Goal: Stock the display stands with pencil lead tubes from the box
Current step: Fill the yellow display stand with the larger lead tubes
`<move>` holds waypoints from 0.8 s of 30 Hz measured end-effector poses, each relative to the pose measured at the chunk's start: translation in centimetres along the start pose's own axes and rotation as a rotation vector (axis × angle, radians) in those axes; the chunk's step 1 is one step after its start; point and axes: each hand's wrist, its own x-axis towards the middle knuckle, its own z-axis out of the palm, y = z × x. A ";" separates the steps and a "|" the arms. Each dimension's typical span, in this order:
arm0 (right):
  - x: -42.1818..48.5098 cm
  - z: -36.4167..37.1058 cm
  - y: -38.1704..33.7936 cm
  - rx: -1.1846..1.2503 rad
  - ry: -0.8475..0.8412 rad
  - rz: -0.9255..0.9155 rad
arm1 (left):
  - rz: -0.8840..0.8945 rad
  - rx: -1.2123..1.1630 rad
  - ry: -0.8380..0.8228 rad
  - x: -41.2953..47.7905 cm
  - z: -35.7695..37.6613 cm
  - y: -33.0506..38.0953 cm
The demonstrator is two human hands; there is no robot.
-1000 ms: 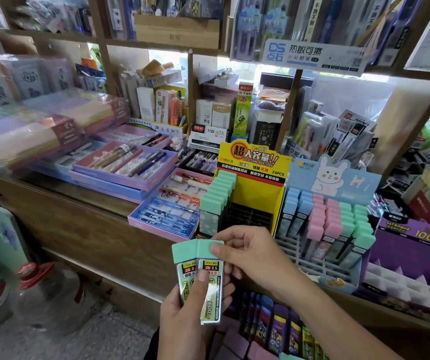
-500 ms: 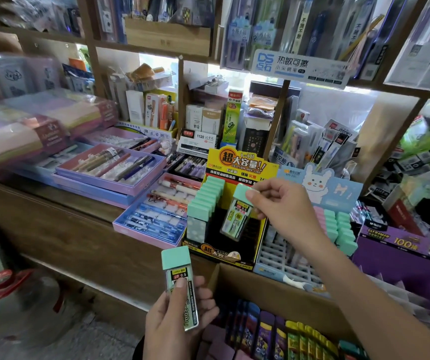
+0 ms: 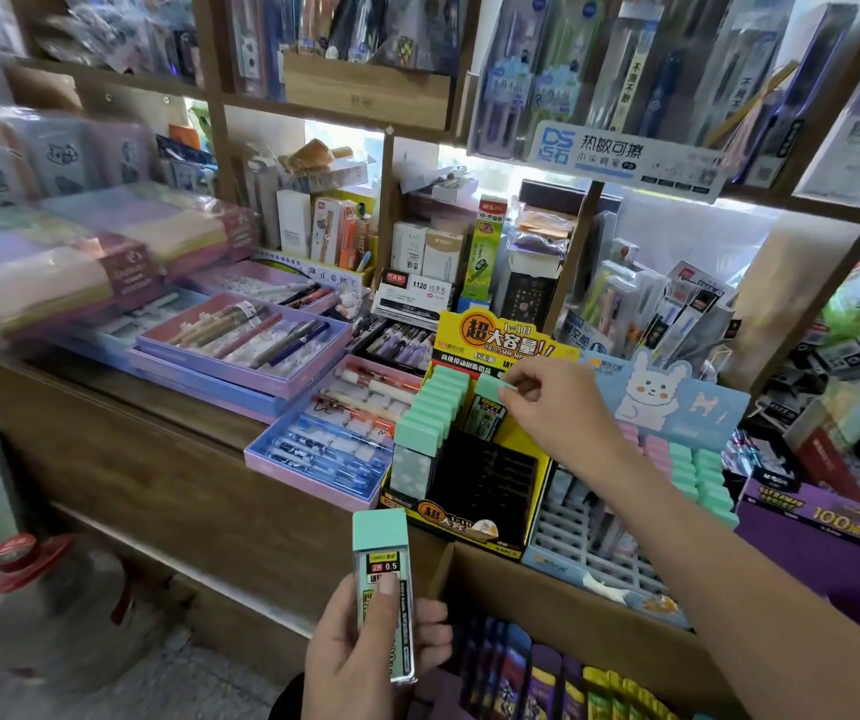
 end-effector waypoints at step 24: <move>0.7 0.9 -1.0 -0.440 -0.144 -0.014 | 0.045 0.026 -0.036 0.2 0.0 -0.2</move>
